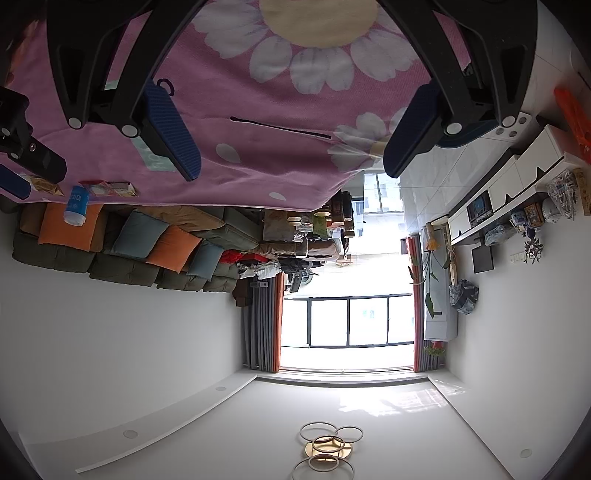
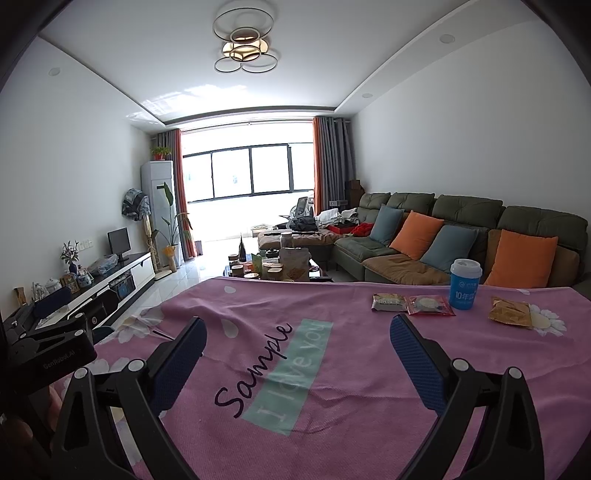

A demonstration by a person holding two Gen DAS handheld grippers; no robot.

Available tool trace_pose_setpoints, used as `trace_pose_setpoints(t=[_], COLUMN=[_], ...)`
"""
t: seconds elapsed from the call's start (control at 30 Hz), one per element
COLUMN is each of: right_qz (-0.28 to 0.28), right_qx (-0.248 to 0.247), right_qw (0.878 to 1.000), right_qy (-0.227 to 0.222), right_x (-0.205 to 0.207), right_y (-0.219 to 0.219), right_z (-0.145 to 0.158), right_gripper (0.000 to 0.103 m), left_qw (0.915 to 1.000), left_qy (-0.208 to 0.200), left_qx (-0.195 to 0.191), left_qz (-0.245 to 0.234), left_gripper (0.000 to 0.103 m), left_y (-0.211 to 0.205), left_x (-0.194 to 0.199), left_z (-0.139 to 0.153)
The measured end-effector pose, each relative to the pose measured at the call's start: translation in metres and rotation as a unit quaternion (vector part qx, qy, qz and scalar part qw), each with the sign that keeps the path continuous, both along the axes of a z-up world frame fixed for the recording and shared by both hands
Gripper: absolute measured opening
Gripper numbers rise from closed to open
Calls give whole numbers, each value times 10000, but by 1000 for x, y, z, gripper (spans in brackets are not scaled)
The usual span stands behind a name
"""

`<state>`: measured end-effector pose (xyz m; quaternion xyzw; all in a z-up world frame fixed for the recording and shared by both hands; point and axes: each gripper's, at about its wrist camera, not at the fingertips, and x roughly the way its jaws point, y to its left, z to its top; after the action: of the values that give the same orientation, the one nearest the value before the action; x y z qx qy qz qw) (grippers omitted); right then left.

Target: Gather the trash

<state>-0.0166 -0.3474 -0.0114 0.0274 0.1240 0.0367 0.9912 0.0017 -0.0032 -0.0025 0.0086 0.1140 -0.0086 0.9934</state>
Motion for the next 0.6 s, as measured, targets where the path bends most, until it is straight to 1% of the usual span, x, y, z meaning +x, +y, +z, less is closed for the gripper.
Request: trace_pose_setpoints(t=[0.6], right_qz=[0], right_qx=[6], right_qw=[10000], right_qy=[3], right_x=[1], right_y=[1], right_z=[1], right_gripper=[96], left_qw=[10000], left_qy=[-2], left_qx=[2], left_qz=[11], left_gripper=[97], left_y=[1], left_x=[1], left_z=[-1])
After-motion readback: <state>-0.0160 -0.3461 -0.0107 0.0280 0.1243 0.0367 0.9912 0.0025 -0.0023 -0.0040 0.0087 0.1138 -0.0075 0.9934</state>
